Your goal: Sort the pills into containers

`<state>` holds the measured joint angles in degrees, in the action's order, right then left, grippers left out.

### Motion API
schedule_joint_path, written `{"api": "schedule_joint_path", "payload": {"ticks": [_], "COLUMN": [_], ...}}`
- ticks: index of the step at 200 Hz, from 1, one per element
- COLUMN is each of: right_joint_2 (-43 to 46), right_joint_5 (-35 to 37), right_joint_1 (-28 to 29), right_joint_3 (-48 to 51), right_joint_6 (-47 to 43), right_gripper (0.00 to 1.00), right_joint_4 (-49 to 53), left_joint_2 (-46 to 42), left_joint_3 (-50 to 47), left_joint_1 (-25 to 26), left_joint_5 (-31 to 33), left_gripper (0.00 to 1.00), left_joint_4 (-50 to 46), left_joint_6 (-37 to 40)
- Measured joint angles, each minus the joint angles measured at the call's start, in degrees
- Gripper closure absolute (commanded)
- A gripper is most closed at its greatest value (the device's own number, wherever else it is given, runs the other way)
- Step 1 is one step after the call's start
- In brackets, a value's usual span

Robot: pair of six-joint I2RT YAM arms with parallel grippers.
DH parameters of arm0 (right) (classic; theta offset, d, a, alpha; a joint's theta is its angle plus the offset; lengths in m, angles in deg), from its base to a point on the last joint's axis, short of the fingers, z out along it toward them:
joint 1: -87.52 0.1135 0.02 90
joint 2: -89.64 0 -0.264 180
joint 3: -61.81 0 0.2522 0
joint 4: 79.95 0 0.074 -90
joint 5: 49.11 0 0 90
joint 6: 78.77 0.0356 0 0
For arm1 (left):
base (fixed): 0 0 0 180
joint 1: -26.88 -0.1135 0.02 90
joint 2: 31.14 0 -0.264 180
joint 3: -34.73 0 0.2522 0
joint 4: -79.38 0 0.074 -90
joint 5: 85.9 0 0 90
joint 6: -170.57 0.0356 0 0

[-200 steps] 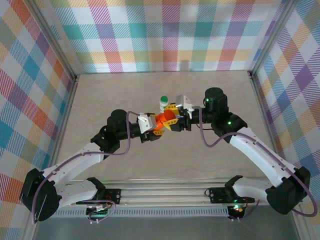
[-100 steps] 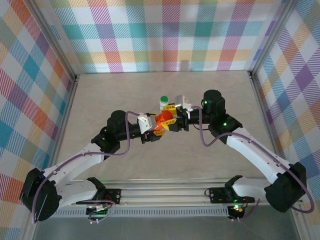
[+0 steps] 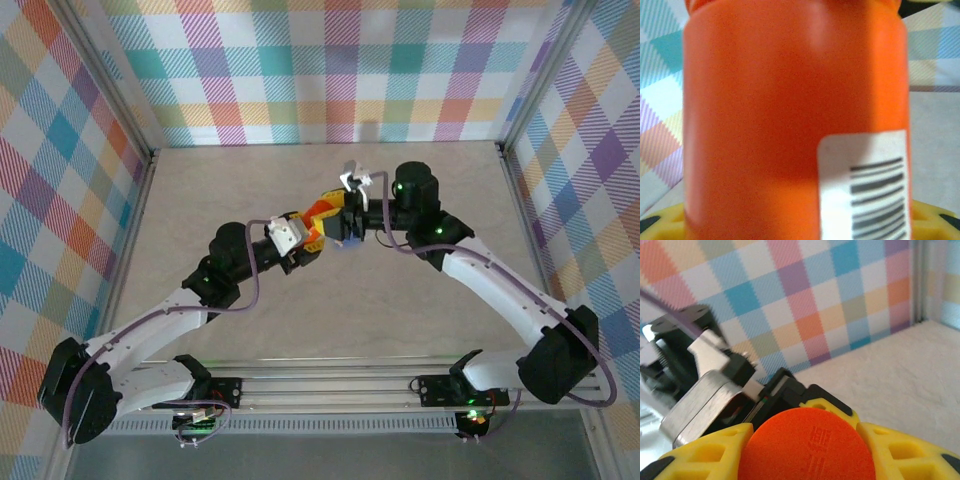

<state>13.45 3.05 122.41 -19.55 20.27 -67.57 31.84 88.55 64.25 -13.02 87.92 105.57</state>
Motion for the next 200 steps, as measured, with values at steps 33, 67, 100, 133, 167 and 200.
{"api": "schedule_joint_path", "payload": {"ticks": [33,67,100,133,167,200], "right_joint_2": [-3.0,-3.5,-3.4,-3.4,-3.5,-4.4], "right_joint_5": [9.8,19.2,24.4,27.3,28.7,29.1], "right_joint_1": [0.8,2.8,4.0,4.6,4.9,5.0], "right_joint_3": [-3.7,-5.2,-5.4,-6.9,-8.0,-10.3], "right_joint_6": [14.8,26.5,34.6,37.5,38.2,37.9], "right_gripper": [0.89,0.85,0.74,0.64,0.53,0.44], "right_joint_4": [5.6,9.4,9.8,12.5,14.8,18.1], "left_joint_2": [3.0,4.2,4.2,4.2,4.2,4.2], "left_joint_3": [1.6,2.2,2.1,1.0,0.3,0.0], "left_joint_1": [-0.4,-0.3,0.1,0.5,0.8,0.8], "left_joint_5": [5.1,7.8,9.5,10.1,10.2,10.1], "left_gripper": [0.91,0.92,0.92,0.92,0.92,0.93], "left_joint_4": [-1.7,-2.7,-2.2,0.3,1.6,2.0], "left_joint_6": [0.7,2.8,3.3,3.7,4.2,4.4]}}
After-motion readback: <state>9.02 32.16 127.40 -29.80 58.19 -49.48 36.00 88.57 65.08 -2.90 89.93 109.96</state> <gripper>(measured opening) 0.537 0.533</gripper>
